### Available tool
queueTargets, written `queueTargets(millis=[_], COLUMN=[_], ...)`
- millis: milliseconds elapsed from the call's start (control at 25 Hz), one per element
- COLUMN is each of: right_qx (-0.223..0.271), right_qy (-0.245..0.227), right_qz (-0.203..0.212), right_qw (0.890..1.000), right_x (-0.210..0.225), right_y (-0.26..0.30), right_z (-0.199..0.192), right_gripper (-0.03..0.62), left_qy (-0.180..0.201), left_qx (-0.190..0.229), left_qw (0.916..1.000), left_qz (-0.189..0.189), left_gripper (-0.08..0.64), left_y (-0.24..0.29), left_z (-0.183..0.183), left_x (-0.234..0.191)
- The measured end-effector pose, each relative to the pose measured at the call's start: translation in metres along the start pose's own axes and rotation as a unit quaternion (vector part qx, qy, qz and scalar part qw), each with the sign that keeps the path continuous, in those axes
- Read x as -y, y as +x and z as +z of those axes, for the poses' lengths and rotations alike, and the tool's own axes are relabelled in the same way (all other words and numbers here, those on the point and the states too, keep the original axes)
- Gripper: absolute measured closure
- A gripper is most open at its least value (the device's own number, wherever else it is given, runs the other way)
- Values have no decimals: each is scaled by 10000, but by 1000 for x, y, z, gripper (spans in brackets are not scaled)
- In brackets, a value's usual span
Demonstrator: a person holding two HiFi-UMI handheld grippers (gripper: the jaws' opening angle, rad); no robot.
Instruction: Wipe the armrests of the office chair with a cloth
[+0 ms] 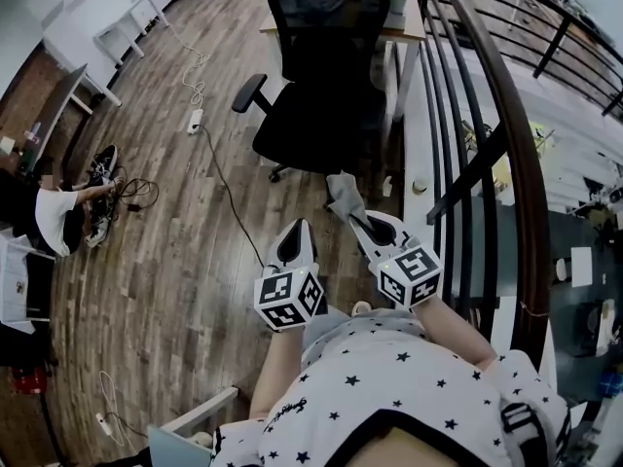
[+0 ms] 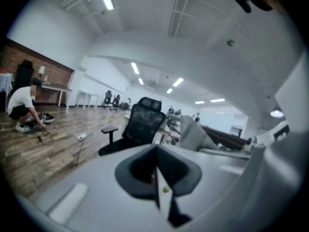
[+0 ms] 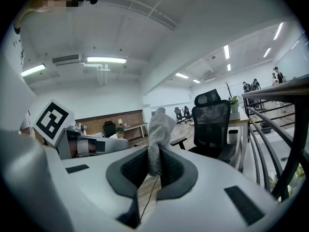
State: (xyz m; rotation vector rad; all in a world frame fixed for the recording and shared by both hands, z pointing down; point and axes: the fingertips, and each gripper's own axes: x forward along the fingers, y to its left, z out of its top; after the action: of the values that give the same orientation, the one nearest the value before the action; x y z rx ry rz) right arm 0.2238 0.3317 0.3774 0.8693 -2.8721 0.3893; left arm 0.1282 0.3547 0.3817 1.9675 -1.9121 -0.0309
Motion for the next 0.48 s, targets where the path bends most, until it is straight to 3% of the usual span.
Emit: queueTargets(millis=[480], right_qx=[92], right_qy=[92], right_qz=[125], right_qw=[9998], right_x=[13], right_y=[6], right_z=[9], right_gripper=[558], left_qy=[-60], left_qx=[7], left_qw=[9996], left_qz=[260], left_gripper=[554], left_y=[9], left_z=[4], left_x=[3])
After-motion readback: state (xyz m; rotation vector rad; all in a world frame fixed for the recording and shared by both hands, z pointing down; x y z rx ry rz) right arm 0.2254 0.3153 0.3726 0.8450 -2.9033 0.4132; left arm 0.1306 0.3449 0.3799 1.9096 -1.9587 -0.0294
